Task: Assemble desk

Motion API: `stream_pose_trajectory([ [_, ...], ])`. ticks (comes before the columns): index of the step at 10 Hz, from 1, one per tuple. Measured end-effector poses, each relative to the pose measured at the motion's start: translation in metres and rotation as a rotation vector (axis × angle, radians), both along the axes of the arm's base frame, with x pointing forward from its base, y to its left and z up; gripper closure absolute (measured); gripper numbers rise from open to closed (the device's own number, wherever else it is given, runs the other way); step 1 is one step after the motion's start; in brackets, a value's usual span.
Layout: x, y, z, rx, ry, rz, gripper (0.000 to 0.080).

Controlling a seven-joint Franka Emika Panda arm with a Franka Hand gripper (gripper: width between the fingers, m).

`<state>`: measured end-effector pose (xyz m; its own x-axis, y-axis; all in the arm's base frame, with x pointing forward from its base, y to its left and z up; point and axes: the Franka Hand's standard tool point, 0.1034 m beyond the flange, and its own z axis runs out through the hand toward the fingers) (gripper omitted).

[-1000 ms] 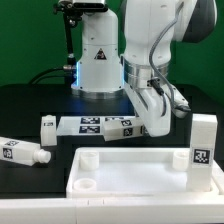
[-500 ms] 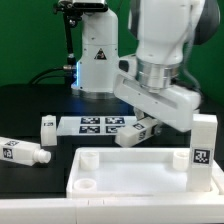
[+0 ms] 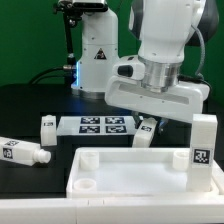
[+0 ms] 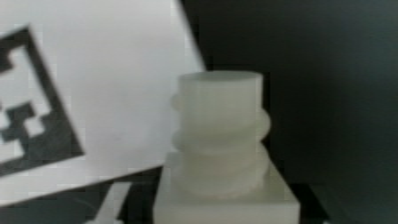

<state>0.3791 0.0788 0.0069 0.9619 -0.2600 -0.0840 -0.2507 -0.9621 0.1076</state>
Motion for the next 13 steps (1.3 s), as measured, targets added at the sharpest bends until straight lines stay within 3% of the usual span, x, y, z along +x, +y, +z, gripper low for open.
stream_pose_trajectory([
  [3,-0.027,-0.016,-0.002,0.000,-0.013,0.145,0.0515],
  [7,-0.030,-0.018,-0.001,0.008,0.029,0.144,0.0515],
  [9,-0.006,-0.023,0.015,0.039,0.069,0.098,0.0227],
  [10,-0.007,-0.026,0.021,0.065,0.167,0.071,0.0227],
  [11,0.003,-0.029,0.030,0.100,0.256,0.048,0.0166],
  [12,0.012,-0.032,0.033,0.144,0.364,0.014,0.0153],
  [13,0.025,-0.032,0.036,0.158,0.412,-0.025,0.0153],
])
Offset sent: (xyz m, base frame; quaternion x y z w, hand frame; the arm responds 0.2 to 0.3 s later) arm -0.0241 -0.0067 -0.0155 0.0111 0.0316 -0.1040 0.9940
